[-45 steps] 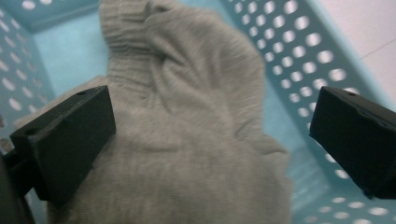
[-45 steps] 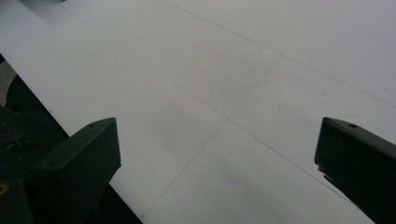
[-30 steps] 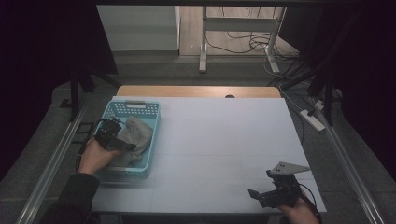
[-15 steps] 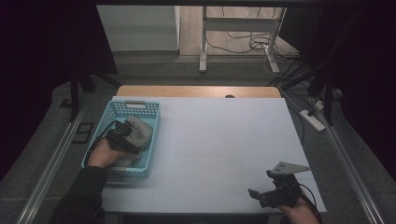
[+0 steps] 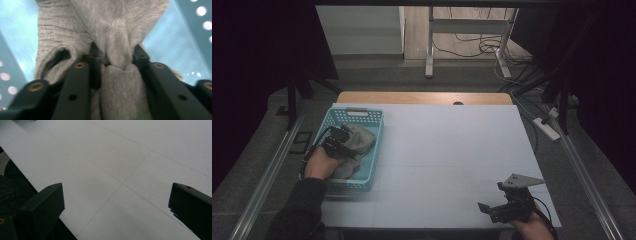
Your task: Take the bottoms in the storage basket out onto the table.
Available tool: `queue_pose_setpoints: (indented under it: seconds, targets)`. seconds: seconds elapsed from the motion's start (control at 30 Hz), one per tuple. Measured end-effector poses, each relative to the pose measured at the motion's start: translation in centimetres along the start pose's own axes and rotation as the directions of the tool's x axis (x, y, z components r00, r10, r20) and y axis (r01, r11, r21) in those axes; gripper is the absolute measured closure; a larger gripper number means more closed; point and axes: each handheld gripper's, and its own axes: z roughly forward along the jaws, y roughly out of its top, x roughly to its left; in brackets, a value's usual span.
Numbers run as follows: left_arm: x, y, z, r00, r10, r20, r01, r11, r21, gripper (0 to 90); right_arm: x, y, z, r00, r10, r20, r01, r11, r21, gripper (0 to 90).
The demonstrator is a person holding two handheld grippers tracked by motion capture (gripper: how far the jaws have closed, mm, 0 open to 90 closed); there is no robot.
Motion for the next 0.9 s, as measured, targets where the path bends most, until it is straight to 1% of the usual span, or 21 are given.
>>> queue_pose_setpoints:
  seconds: [0.03,0.13,0.2,0.23,0.27,0.3,0.37,0.4,0.43,0.47,0.5,0.53,0.57,0.63,0.67,0.7,0.73,0.77,0.8,0.83,0.9]
  targets:
    - [-0.1,0.0,-0.1,0.9999,0.007,-0.009,-0.007,1.0000,-0.005,70.9,0.0,0.0,0.0,1.0000,0.000,-0.001,0.000,1.000,0.000,0.5]
    - [-0.2,0.0,-0.5,0.9999,0.001,-0.016,-0.001,0.9997,-0.023,73.5,0.0,0.0,0.0,1.0000,0.000,-0.003,0.000,1.000,-0.001,0.5]
    - [0.2,-0.3,-1.4,0.9999,-0.010,0.004,0.011,0.9970,-0.077,74.0,0.0,0.0,0.0,1.0000,-0.001,-0.004,0.001,1.000,0.000,0.5]
    - [0.5,-0.4,-1.7,0.9994,-0.022,0.025,0.024,0.9947,-0.100,74.1,0.0,0.0,0.0,1.0000,-0.001,-0.005,0.001,1.000,0.000,0.5]
    - [0.5,-0.4,-1.7,0.9994,-0.022,0.025,0.024,0.9947,-0.100,74.1,0.0,0.0,0.0,1.0000,-0.001,-0.005,0.001,1.000,0.000,0.5]
    - [0.8,-0.6,-2.0,0.9976,-0.037,0.059,0.044,0.9918,-0.120,74.1,0.0,0.0,0.0,1.0000,0.001,-0.006,-0.001,1.000,-0.003,0.5]
    - [1.3,-0.9,-2.8,0.9922,-0.052,0.113,0.070,0.9838,-0.165,74.3,0.0,0.0,0.0,1.0000,0.002,-0.006,-0.002,1.000,-0.002,0.5]
    - [1.5,-1.2,-3.5,0.9897,-0.052,0.133,0.080,0.9731,-0.216,74.3,0.0,0.0,0.0,1.0000,0.002,-0.007,-0.002,1.000,-0.001,0.5]
    - [1.5,-1.2,-3.5,0.9897,-0.052,0.133,0.080,0.9731,-0.216,74.3,0.0,0.0,0.0,1.0000,0.002,-0.007,-0.002,1.000,-0.001,0.5]
    - [1.5,-1.3,-3.9,0.9911,-0.041,0.127,0.071,0.9674,-0.243,74.3,0.0,0.0,0.0,1.0000,0.002,-0.007,-0.002,1.000,-0.001,0.5]
    - [1.3,-1.3,-4.6,0.9946,-0.030,0.099,0.057,0.9557,-0.289,74.3,0.0,0.0,0.0,1.0000,0.002,-0.008,-0.002,1.000,0.000,0.5]
    - [1.3,-1.3,-4.6,0.9946,-0.030,0.099,0.057,0.9557,-0.289,74.3,0.0,0.0,0.0,1.0000,0.002,-0.008,-0.002,1.000,0.000,0.5]
    - [1.2,-1.3,-4.9,0.9954,-0.026,0.093,0.053,0.9511,-0.304,74.4,0.0,0.0,0.0,1.0000,0.001,-0.008,-0.001,1.000,0.001,0.5]
    - [1.1,-1.4,-5.5,0.9952,-0.021,0.096,0.051,0.9423,-0.331,74.4,0.0,0.0,0.0,1.0000,0.000,-0.008,0.000,1.000,0.001,0.5]
    - [1.0,-1.4,-6.0,0.9948,-0.008,0.102,0.044,0.9313,-0.362,74.5,0.0,0.0,0.0,1.0000,0.000,-0.009,0.000,1.000,0.001,0.5]
    - [1.0,-1.4,-6.0,0.9948,-0.008,0.102,0.044,0.9313,-0.362,74.5,0.0,0.0,0.0,1.0000,0.000,-0.009,0.000,1.000,0.001,0.5]
    - [1.0,-1.4,-6.3,0.9937,-0.003,0.112,0.044,0.9267,-0.373,74.5,0.0,0.0,0.0,1.0000,0.001,-0.009,-0.001,1.000,0.001,0.5]
    - [0.9,-1.5,-6.5,0.9932,0.003,0.117,0.043,0.9217,-0.386,74.5,0.0,0.0,0.0,1.0000,0.001,-0.009,-0.001,1.000,0.001,0.5]
    - [0.8,-1.5,-7.1,0.9920,0.014,0.125,0.039,0.9130,-0.406,74.5,0.0,0.0,0.0,1.0000,0.001,-0.010,-0.001,1.000,0.001,0.5]
    - [0.8,-1.5,-7.1,0.9920,0.014,0.125,0.039,0.9130,-0.406,74.6,0.0,0.0,0.0,1.0000,0.001,-0.010,-0.001,1.000,0.001,0.5]
    - [0.7,-1.5,-7.6,0.9921,0.023,0.123,0.032,0.9055,-0.423,74.5,0.0,0.0,0.0,0.9999,0.001,-0.011,-0.001,1.000,0.001,0.5]
